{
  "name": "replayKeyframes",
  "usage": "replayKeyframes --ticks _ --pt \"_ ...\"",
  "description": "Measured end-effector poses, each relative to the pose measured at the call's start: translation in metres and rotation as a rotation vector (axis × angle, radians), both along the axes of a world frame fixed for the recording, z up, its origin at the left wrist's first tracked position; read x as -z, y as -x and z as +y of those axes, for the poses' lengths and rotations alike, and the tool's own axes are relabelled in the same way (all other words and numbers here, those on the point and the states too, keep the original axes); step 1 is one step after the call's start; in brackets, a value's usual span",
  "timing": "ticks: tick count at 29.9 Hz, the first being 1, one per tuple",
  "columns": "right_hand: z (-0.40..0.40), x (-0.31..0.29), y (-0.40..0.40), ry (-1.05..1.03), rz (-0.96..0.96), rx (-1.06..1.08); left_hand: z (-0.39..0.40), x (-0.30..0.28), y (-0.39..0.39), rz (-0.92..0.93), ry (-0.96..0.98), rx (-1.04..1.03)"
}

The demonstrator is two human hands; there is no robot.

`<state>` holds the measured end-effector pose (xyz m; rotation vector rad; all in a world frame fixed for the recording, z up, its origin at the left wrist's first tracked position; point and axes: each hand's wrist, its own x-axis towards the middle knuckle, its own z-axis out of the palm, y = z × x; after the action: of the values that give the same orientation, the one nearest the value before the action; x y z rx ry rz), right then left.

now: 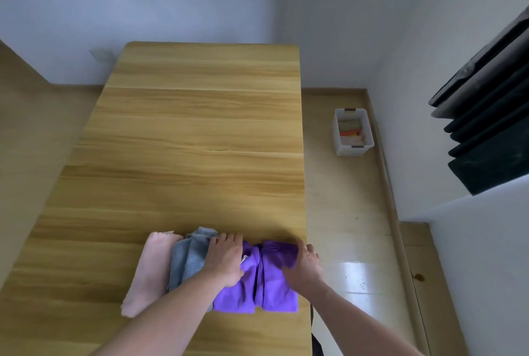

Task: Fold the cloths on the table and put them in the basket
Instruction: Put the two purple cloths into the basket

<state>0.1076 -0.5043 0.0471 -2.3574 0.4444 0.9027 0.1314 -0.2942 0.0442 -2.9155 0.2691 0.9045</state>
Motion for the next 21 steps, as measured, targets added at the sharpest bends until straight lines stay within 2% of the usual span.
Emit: replayKeyframes --ticks 6,14,21 --pt "-0.005 0.009 0.003 -0.139 -0.004 0.132 0.004 -0.002 0.003 0.029 0.078 0.013" --pt "-0.019 -0.021 0.039 -0.450 -0.079 0.335 0.013 -0.037 0.032 0.178 0.481 -0.276" --pt "-0.025 -0.075 0.084 -0.454 -0.244 0.345 0.030 -0.088 0.070 0.090 0.707 -0.368"
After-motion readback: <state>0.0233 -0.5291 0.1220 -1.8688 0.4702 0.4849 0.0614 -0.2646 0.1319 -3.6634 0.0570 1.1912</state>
